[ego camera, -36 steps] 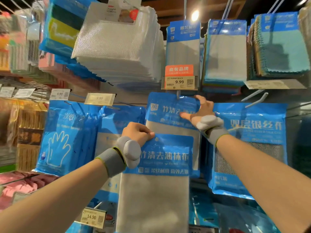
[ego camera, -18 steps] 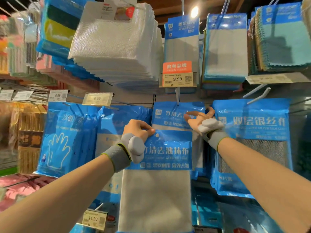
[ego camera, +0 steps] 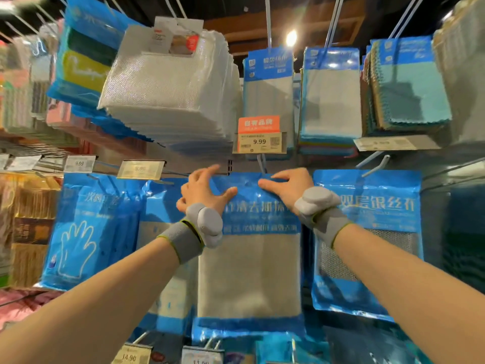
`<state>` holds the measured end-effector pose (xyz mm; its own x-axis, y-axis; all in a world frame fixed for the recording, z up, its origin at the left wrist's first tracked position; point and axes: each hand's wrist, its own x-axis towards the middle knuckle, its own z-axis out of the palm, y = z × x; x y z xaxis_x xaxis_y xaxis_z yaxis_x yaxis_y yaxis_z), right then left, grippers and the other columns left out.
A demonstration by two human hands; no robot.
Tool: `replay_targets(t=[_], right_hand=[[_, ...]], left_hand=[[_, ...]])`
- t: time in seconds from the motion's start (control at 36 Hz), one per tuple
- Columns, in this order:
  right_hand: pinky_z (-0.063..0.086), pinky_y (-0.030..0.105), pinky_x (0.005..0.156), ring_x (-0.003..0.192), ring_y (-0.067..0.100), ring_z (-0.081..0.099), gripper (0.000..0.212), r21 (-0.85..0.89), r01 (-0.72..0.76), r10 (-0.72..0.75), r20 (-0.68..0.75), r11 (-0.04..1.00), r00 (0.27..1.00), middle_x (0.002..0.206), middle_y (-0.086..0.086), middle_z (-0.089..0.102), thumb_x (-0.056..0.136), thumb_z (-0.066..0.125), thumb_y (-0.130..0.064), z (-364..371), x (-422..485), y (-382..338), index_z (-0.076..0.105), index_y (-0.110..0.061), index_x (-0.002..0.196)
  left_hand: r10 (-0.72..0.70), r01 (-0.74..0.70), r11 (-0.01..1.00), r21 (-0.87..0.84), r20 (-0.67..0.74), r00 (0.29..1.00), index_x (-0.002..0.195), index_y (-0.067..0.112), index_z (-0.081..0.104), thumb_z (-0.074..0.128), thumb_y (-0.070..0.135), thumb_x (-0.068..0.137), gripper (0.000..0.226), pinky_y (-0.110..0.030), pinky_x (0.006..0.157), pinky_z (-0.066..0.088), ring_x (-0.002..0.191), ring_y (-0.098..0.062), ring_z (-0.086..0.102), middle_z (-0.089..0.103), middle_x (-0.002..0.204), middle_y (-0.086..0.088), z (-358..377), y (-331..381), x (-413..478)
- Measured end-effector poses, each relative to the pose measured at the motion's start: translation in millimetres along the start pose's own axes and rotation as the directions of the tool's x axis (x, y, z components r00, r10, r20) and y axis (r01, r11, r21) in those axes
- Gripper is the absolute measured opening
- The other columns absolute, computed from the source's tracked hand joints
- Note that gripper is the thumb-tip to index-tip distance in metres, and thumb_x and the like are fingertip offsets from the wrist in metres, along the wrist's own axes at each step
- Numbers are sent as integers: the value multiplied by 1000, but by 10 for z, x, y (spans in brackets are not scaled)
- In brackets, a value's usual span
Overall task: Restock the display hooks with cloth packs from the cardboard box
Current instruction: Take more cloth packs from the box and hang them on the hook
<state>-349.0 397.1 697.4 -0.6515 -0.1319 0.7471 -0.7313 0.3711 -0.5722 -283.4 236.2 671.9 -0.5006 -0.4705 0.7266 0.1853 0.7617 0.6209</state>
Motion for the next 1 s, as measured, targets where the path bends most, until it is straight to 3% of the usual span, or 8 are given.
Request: replay_targets(t=[0.08, 0.19, 0.39, 0.56, 0.72, 0.83, 0.92, 1.0], right_hand=[[53, 34, 85, 97, 25, 66, 32, 3, 10, -9, -82, 1000, 997, 98, 9, 73, 77, 74, -36, -125, 153, -118, 74, -11, 97], [45, 25, 78, 96, 19, 62, 31, -24, 10, -13, -111, 1000, 994, 99, 3, 71, 81, 71, -34, -221, 329, -206, 72, -18, 107], [41, 23, 79, 99, 24, 60, 31, -37, -40, 38, -65, 999, 997, 110, 7, 69, 82, 70, -32, -209, 438, -225, 71, -19, 110], [37, 23, 83, 114, 25, 56, 47, 3, -181, 180, -52, 984, 982, 125, 8, 61, 84, 67, -38, -126, 432, -33, 58, -13, 123], [37, 23, 90, 115, 20, 47, 69, 175, -47, 73, -147, 984, 986, 130, 5, 40, 81, 72, -28, 136, 147, 258, 27, -22, 133], [37, 34, 107, 129, 31, 37, 89, 207, 153, -85, -304, 966, 949, 133, -2, 28, 69, 81, -18, 369, -226, 582, 13, -47, 119], [23, 1, 92, 126, 23, 37, 81, 101, 186, -152, -276, 977, 949, 139, -1, 31, 75, 77, -13, 453, -389, 774, 26, -27, 136], [29, 6, 69, 90, 17, 52, 55, -19, 99, -100, -163, 995, 981, 133, 10, 36, 85, 67, -18, 468, -305, 827, 40, -26, 133]], left_hand=[[1, -10, 989, -150, -62, 998, 145, 30, 23, 72, 36, 77, 85, -43, 110, 26, 132, -31, 33, 24, 149, -3, 4, 34, 17], [74, -84, 930, -357, -42, 996, 145, 13, 20, 74, 14, 77, 86, -34, 112, 27, 133, -28, 31, 30, 142, -12, 52, 16, 16], [99, -94, 937, -338, -3, 995, 137, 17, 31, 72, 7, 77, 74, -41, 107, 36, 124, -28, 39, 38, 129, -13, 93, -63, 33], [84, -48, 973, -225, 152, 985, 140, 28, 32, 61, 12, 86, 63, -27, 98, 33, 126, -24, 41, 38, 138, -9, 170, -174, 2], [127, -84, 973, -215, 194, 973, 146, 27, 23, 61, 2, 83, 77, -22, 105, 24, 137, -20, 30, 31, 149, -3, 202, -313, -11], [122, -64, 962, -266, 207, 971, 146, 24, 25, 60, -5, 79, 81, -44, 111, 33, 129, -36, 41, 44, 141, -16, 235, -352, -33], [134, -66, 962, -266, 247, 960, 147, 25, 22, 60, -6, 78, 84, -46, 111, 33, 130, -38, 40, 42, 143, -15, 270, -401, -57], [121, -67, 976, -205, 264, 957, 147, 21, 23, 56, -2, 84, 74, -29, 114, 22, 143, -22, 23, 26, 153, -4, 297, -441, -72]])
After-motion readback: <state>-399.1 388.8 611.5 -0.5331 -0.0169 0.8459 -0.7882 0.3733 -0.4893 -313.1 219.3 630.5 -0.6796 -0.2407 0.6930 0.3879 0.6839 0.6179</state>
